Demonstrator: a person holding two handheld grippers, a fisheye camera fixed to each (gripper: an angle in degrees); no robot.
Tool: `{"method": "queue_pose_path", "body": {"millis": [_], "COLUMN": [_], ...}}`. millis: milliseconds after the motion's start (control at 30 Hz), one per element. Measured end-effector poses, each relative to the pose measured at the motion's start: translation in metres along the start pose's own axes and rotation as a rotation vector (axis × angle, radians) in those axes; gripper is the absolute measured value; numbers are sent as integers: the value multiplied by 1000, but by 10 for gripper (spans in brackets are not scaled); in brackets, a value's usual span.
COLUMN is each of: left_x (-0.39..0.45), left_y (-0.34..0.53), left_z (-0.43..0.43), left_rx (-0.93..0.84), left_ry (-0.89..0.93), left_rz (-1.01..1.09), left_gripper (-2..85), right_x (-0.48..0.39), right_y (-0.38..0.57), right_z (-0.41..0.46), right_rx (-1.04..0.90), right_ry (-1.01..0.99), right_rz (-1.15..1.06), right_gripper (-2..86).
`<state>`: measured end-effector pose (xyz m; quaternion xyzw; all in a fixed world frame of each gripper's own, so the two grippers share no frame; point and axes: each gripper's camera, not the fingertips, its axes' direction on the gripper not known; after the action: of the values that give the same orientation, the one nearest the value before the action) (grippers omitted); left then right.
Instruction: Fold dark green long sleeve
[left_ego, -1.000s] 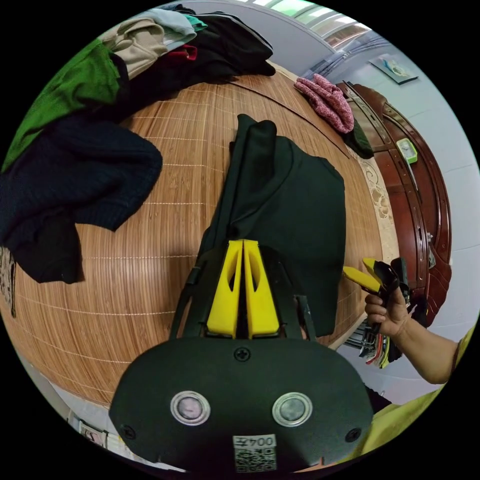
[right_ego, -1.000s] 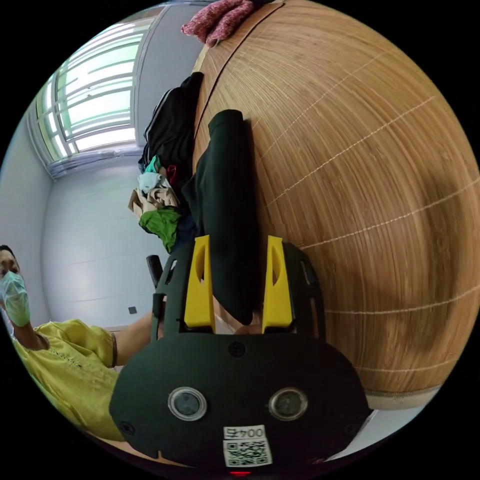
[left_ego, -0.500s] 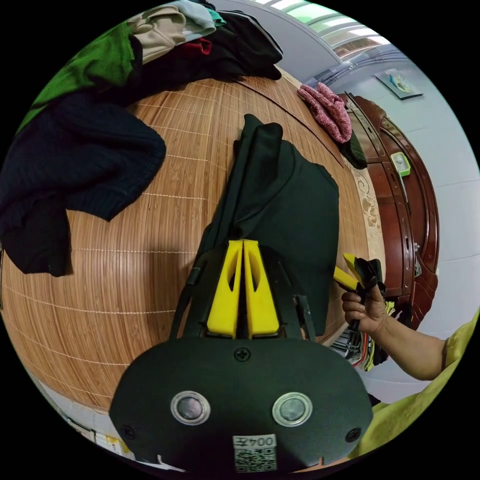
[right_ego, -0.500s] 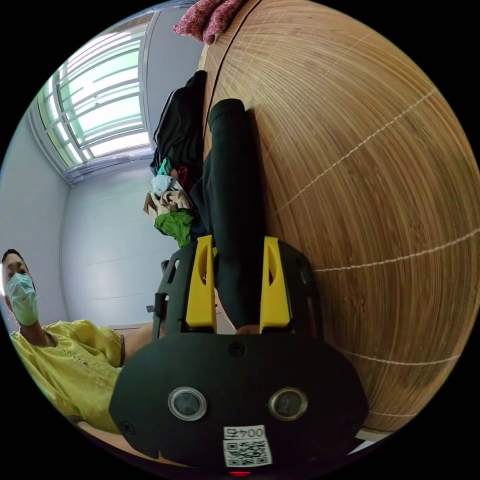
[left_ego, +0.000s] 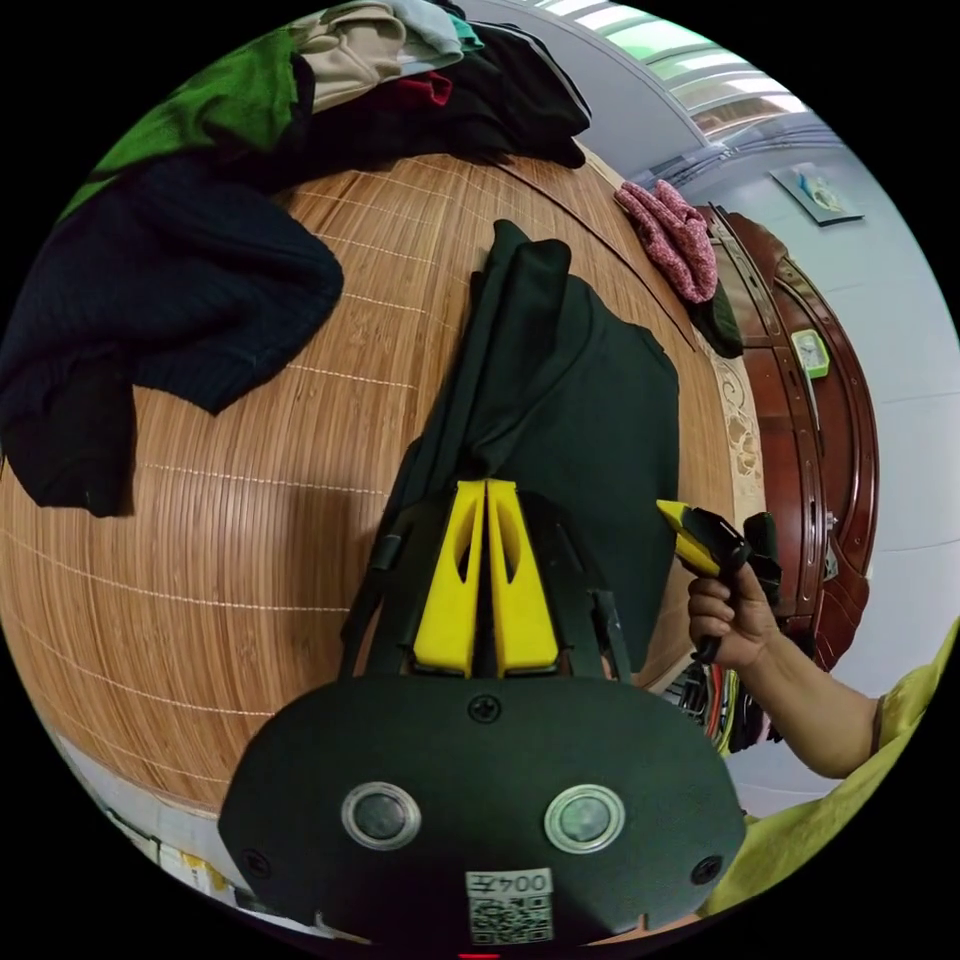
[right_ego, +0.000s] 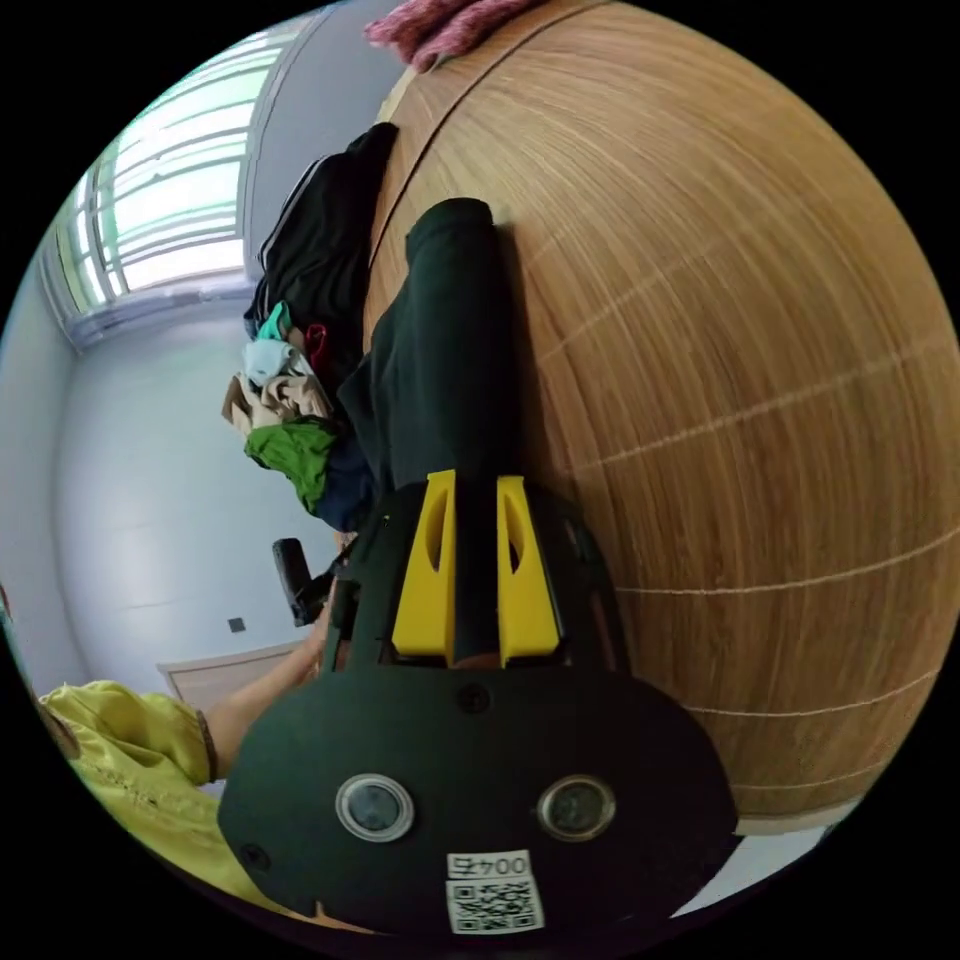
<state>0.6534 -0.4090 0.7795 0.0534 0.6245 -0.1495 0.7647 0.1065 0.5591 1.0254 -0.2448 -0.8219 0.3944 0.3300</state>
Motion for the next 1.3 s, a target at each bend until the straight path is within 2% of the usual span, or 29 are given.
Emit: {"method": "queue_pose_path", "body": {"millis": [100, 233, 400, 767, 867, 1000, 1133, 1300], "left_x": [25, 82, 146, 244, 276, 341, 402, 450], "left_y": [-9, -18, -24, -41, -57, -90, -118, -133], "left_z": [-9, -18, -20, -29, -25, -11, 5, 2], "left_rx": [-34, -57, -95, -165, -166, -176, -249, -284], "left_ry": [9, 23, 22, -14, 48, 224, 245, 324], "left_rz": [-3, 108, 187, 188, 185, 255, 304, 310], "left_gripper": [2, 2, 2, 5, 11, 45, 143, 167], "right_x": [-35, -59, -58, -66, -73, -77, -85, -95], "right_y": [-19, -51, -80, -146, -157, -164, -168, -170], "right_z": [-35, -96, -179, -364, -398, -429, -454, -485], "right_rx": [-15, -26, 11, 117, 128, 127, 104, 91], "right_ry": [68, 135, 208, 320, 319, 283, 235, 213], "right_rz": [-85, -146, -126, -104, -96, -77, -72, -63], "right_gripper": [63, 63, 64, 63, 63, 63, 62, 63]}}
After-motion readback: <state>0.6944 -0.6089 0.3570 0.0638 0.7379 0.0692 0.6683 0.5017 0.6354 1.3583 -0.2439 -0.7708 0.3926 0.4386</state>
